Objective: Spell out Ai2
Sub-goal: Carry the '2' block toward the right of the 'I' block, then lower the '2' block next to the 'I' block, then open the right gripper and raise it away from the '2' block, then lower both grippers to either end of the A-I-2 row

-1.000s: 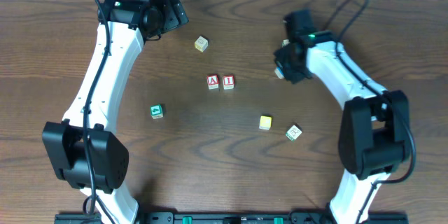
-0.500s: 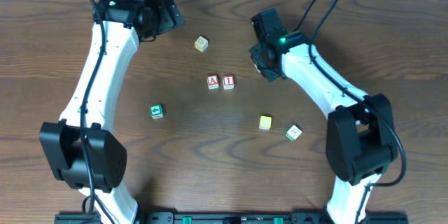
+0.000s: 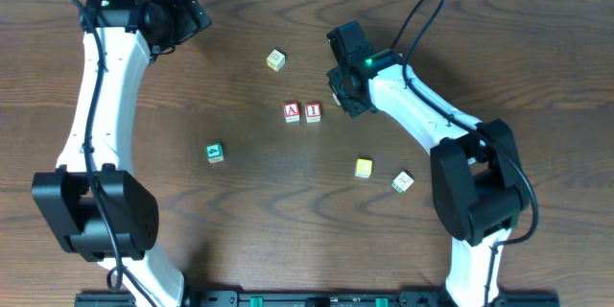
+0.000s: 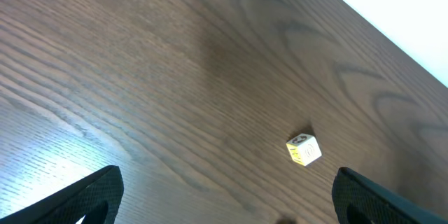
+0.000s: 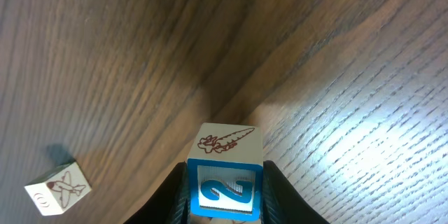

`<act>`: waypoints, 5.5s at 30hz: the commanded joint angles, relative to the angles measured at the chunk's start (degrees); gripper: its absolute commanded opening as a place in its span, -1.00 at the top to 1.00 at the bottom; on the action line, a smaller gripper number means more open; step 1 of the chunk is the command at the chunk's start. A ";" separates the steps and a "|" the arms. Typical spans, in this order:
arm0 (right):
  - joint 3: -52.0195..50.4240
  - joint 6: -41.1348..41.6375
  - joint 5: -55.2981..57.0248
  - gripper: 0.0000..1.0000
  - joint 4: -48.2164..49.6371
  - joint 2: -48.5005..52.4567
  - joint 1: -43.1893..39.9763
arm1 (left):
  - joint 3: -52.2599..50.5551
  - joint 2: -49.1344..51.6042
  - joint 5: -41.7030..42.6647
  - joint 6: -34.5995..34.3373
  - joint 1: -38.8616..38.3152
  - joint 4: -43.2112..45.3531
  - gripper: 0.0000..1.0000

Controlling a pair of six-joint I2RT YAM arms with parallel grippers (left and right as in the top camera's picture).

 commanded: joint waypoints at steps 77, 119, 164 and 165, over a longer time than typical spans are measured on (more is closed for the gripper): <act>0.74 -7.13 -10.12 -0.43 -2.14 1.99 0.39 | -0.09 0.44 0.74 1.31 0.48 -1.33 -0.93; 0.48 -87.65 -9.18 0.97 -1.97 1.09 -7.34 | -32.81 0.46 -4.35 11.96 -20.24 21.42 0.89; -12.94 -73.83 -54.97 0.97 20.92 7.15 -17.46 | -47.69 5.25 34.25 -6.97 -9.09 50.73 0.88; -12.96 -73.81 -54.90 0.97 21.18 7.15 -17.14 | -47.69 5.25 34.25 -7.08 -9.18 50.77 0.88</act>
